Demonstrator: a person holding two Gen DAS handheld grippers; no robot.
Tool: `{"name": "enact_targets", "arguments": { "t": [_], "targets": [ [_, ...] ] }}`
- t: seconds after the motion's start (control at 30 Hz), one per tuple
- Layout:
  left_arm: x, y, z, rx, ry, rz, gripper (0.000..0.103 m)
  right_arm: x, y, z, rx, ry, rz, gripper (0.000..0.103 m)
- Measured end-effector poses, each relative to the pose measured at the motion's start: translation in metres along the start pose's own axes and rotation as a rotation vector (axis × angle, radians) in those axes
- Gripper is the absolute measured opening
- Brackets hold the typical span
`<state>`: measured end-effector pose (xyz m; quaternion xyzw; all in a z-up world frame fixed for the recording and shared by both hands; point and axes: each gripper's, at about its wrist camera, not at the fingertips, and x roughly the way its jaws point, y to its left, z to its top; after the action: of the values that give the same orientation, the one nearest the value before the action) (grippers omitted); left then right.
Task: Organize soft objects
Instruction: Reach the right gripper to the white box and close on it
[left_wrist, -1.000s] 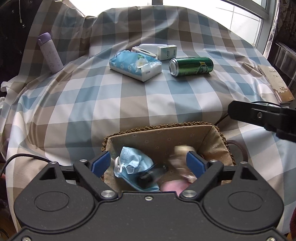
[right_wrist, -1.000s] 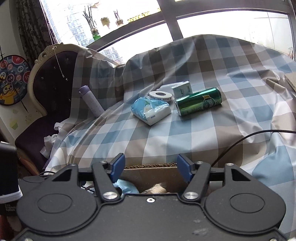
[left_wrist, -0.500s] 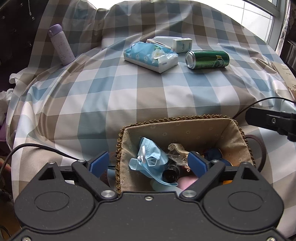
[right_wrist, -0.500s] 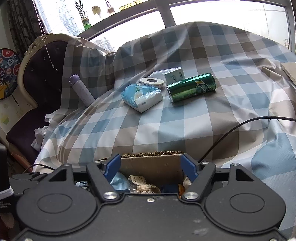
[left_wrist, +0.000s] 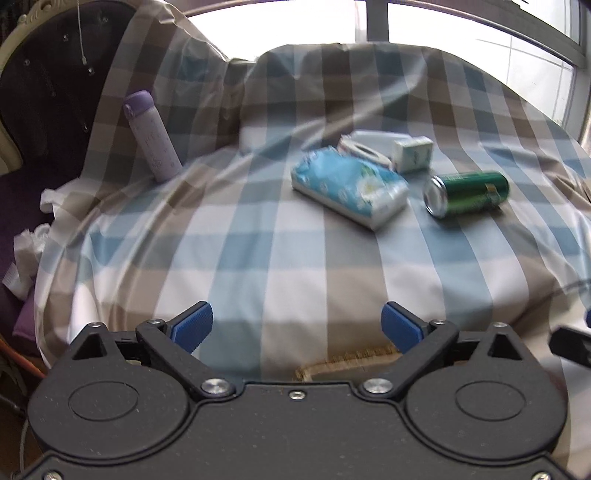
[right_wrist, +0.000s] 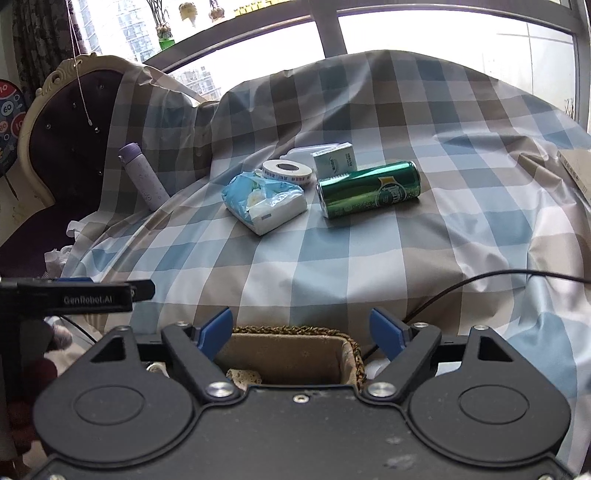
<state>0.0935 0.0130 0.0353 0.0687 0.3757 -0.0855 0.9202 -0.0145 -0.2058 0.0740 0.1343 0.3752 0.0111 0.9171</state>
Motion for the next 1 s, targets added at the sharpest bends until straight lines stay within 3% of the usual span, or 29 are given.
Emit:
{"name": "enact_targets", "arguments": {
  "t": [0.07,0.13,0.23,0.57,0.7,0.83,1.0],
  "targets": [
    [0.008,0.004,0.014,-0.013,-0.016,0.012,0.095,0.001,0.001,0.007,-0.03,-0.025,-0.021,0.085],
    [0.019,0.009,0.028,-0.029,-0.024,0.014,0.095,0.002,0.002,0.016,-0.048,-0.055,-0.039,0.097],
    [0.037,0.014,0.049,-0.049,-0.034,0.023,0.096,0.005,0.002,0.03,-0.056,-0.087,-0.05,0.102],
    [0.108,0.027,0.111,-0.067,-0.058,0.102,0.1,0.046,0.004,0.081,-0.112,-0.097,-0.156,0.102],
    [0.141,0.04,0.118,-0.128,-0.019,0.135,0.099,0.075,0.005,0.106,-0.143,-0.072,-0.198,0.102],
    [0.162,0.049,0.116,-0.157,0.083,0.104,0.099,0.11,0.006,0.13,-0.197,-0.088,-0.233,0.102],
    [0.176,0.052,0.115,-0.188,0.175,0.055,0.099,0.177,0.002,0.175,-0.202,0.032,-0.24,0.102]
  ]
}}
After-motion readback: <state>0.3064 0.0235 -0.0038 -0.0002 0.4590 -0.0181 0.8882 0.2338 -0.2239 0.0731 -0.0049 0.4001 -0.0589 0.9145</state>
